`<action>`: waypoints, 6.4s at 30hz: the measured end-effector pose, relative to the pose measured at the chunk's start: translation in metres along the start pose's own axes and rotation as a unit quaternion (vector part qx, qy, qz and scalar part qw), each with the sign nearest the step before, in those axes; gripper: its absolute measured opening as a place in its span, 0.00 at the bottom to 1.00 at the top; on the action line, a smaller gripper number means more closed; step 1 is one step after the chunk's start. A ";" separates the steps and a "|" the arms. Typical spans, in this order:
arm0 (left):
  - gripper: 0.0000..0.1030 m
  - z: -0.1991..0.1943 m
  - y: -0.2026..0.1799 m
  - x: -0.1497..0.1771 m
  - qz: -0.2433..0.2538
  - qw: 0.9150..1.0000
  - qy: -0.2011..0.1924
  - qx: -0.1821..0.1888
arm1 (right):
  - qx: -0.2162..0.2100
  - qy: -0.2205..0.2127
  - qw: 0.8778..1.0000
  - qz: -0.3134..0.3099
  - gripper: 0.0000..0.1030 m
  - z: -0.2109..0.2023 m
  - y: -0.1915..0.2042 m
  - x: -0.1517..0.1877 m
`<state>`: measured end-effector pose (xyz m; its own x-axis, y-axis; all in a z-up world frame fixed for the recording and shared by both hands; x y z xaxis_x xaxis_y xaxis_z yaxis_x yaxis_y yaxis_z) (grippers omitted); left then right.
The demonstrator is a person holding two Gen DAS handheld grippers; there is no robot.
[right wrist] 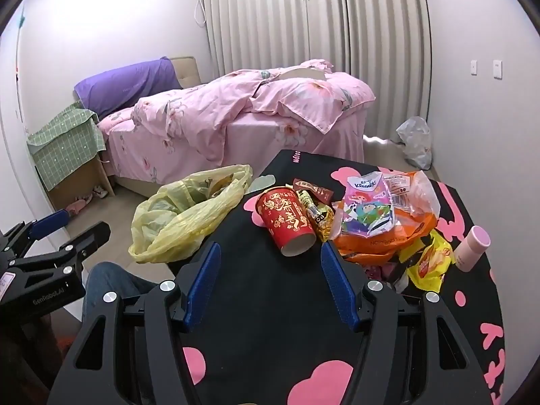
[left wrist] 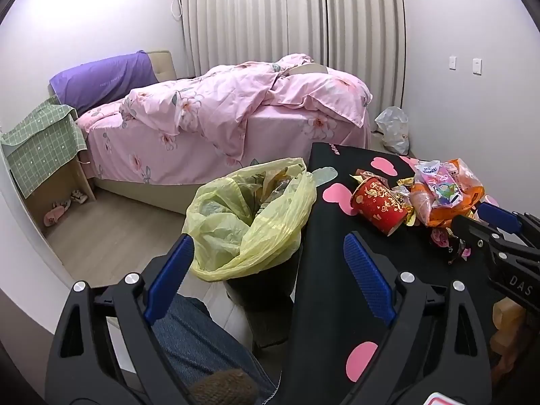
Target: Collect trash
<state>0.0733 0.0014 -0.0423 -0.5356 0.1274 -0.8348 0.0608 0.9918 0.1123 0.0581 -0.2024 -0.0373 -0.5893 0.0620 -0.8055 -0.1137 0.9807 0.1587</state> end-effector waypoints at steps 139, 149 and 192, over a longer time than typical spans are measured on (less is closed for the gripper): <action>0.55 0.195 -0.148 -0.025 -0.134 0.918 0.198 0.317 | -0.006 0.025 0.999 0.042 0.06 0.034 -0.140 -0.002; 0.53 0.131 -0.135 -0.036 -0.038 0.946 0.099 0.306 | -0.018 0.013 0.999 0.035 0.06 0.025 -0.133 -0.007; 0.62 0.101 -0.133 0.021 -0.014 0.939 0.142 0.313 | -0.032 0.108 0.991 0.078 0.13 0.050 -0.136 0.072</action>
<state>0.1390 -0.1269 -0.1286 -0.7414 0.1817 -0.6460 0.4797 0.8167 -0.3208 0.0715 -0.3216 -0.1453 -0.7597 0.1635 -0.6294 -0.0549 0.9483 0.3126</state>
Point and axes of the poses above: each gripper's, at about its wrist camera, not at the fingertips, and z roughly the way its jaws point, y to its left, x to its underside, the point moved 9 cm from there along z, roughly the way its jaws point, and after that the axes turned 5 degrees about z, right-handed, at the moved point
